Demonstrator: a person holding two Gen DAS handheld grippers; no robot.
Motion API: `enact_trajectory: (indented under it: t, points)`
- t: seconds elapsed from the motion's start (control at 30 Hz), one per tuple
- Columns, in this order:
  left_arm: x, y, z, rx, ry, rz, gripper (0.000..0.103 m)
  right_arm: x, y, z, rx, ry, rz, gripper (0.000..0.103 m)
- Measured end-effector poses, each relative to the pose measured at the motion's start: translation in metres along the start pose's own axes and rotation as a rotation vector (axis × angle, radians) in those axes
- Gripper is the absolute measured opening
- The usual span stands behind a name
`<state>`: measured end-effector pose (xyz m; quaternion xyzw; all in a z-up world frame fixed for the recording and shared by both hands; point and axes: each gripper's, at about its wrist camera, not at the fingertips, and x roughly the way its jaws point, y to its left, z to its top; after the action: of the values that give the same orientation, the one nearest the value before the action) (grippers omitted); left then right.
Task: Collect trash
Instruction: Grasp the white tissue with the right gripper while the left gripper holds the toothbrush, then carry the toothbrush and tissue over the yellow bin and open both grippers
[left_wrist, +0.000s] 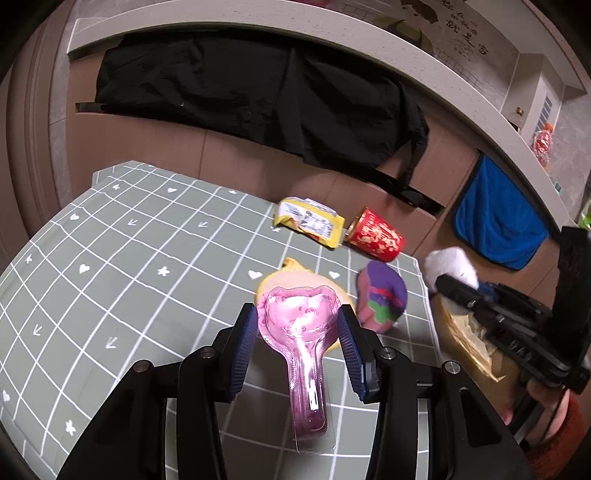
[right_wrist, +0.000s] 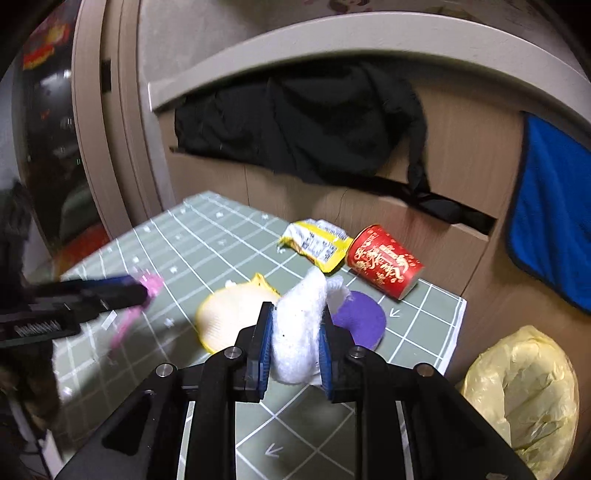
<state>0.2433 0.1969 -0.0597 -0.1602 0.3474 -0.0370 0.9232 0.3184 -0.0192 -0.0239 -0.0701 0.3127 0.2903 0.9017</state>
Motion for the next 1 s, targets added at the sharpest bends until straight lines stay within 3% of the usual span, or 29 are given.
enact_trajectory:
  t: [0.2,0.6,0.77,1.0]
  points:
    - [-0.001,-0.011,-0.001,0.012,0.002,0.002,0.045,-0.021,-0.016,0.002,0.049,-0.037,0.003,0.020]
    - [-0.016,-0.048,0.017,0.087,-0.068,-0.022,0.045,-0.055,-0.031,0.003,0.065,-0.102,0.005,0.020]
    - [-0.026,-0.081,0.042,0.125,-0.139,-0.070,0.045,-0.081,-0.042,0.009,0.053,-0.154,-0.019,0.020]
    - [-0.027,-0.160,0.070,0.198,-0.227,-0.181,0.045,-0.133,-0.083,0.007,0.084,-0.227,-0.107,0.020]
